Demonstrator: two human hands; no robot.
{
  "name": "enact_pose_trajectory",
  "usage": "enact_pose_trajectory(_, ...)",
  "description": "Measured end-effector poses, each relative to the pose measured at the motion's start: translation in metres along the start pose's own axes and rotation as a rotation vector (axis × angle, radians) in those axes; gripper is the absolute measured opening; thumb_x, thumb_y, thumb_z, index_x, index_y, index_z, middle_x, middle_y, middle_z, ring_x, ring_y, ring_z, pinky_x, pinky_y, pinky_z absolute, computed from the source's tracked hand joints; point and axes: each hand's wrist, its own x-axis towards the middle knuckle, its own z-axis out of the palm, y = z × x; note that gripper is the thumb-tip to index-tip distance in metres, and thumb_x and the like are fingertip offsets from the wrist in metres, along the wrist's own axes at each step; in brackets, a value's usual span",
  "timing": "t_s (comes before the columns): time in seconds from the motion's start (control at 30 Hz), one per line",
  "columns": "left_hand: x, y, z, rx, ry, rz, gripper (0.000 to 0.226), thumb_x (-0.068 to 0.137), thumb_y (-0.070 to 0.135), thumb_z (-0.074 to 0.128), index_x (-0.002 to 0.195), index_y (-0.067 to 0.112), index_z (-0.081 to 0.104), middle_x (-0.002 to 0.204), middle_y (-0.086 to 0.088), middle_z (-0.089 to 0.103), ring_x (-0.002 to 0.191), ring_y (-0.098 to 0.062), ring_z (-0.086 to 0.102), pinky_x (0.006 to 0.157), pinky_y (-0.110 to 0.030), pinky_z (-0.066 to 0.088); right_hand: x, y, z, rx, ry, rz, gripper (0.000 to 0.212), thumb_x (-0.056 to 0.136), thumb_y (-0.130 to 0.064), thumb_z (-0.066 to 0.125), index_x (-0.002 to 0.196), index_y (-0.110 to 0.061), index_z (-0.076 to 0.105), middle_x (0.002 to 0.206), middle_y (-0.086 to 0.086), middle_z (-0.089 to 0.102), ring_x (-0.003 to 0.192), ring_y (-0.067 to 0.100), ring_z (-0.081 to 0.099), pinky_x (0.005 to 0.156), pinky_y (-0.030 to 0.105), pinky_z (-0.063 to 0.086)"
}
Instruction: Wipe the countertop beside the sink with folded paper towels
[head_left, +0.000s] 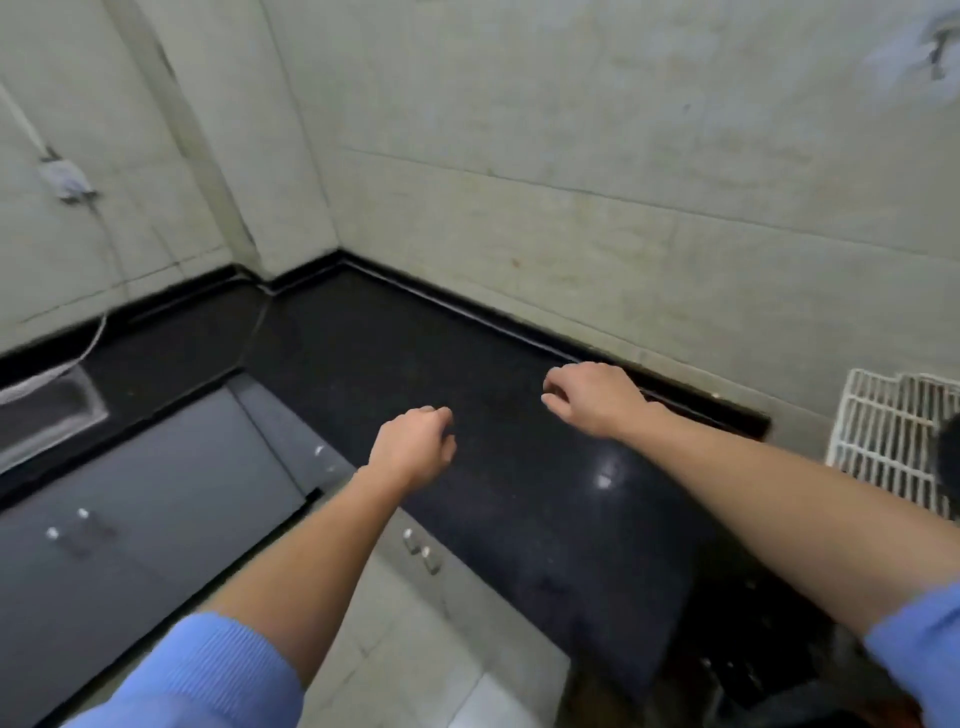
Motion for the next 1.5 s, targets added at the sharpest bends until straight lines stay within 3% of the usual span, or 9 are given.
enact_pose_trajectory(0.17,-0.052,-0.148,-0.030,0.060,0.014,-0.118,0.022,0.090,0.031,0.048,0.106,0.019,0.059,0.108,-0.004,0.063,0.100,-0.028,0.060,0.078,-0.038,0.050,0.078,-0.140,0.024,0.002,-0.004,-0.135,0.026,0.095,-0.041,0.043,0.108,-0.025,0.059,0.105,0.000,0.066,0.094,0.026,0.061,0.069,0.033,0.042)
enact_pose_trajectory(0.4,-0.123,-0.327,-0.066,0.097,0.001,-0.360,0.029,0.091,0.030,0.048,0.116,0.019,0.058,0.114,-0.004,0.063,0.104,-0.026,0.059,0.079,-0.035,0.049,0.168,-0.325,0.050,0.043,-0.039,-0.378,0.026,0.095,-0.040,0.044,0.109,-0.023,0.058,0.106,0.001,0.065,0.095,0.025,0.061,0.074,0.036,0.047)
enact_pose_trajectory(0.73,-0.166,-0.495,-0.059,0.083,-0.035,-0.635,0.029,0.090,0.027,0.048,0.114,0.017,0.059,0.115,-0.007,0.064,0.105,-0.030,0.058,0.080,-0.037,0.049,0.309,-0.502,0.112,0.021,-0.091,-0.627,0.033,0.095,-0.042,0.045,0.120,-0.023,0.056,0.114,0.003,0.066,0.104,0.026,0.060,0.081,0.038,0.049)
enact_pose_trajectory(0.9,-0.152,-0.596,-0.076,0.103,-0.005,-0.783,0.033,0.090,0.029,0.049,0.120,0.019,0.057,0.117,-0.006,0.062,0.108,-0.029,0.057,0.083,-0.036,0.046,0.403,-0.589,0.137,0.053,-0.085,-0.760,0.033,0.093,-0.041,0.045,0.117,-0.022,0.057,0.111,0.003,0.065,0.102,0.027,0.060,0.079,0.038,0.047)
enact_pose_trajectory(1.07,-0.142,-0.680,-0.093,0.083,0.060,-0.934,0.027,0.089,0.032,0.049,0.111,0.019,0.060,0.113,-0.004,0.064,0.104,-0.029,0.059,0.082,-0.038,0.049,0.489,-0.675,0.148,0.066,-0.097,-0.878,0.030,0.093,-0.041,0.046,0.113,-0.022,0.057,0.109,0.004,0.064,0.100,0.028,0.060,0.076,0.037,0.046)
enact_pose_trajectory(1.27,-0.171,-0.753,-0.083,0.023,0.012,-1.071,0.027,0.088,0.030,0.050,0.110,0.018,0.059,0.110,-0.005,0.062,0.105,-0.028,0.057,0.080,-0.036,0.045,0.535,-0.780,0.180,0.060,-0.199,-1.030,0.033,0.092,-0.040,0.045,0.117,-0.023,0.057,0.113,0.005,0.066,0.102,0.029,0.061,0.080,0.039,0.050)
enact_pose_trajectory(1.5,-0.214,-0.875,-0.089,0.000,0.002,-1.171,0.024,0.089,0.029,0.051,0.107,0.017,0.060,0.107,-0.009,0.065,0.099,-0.031,0.060,0.079,-0.038,0.049,0.573,-0.906,0.214,0.041,-0.199,-1.099,0.032,0.092,-0.038,0.046,0.114,-0.019,0.059,0.112,0.006,0.067,0.105,0.029,0.060,0.080,0.037,0.048)
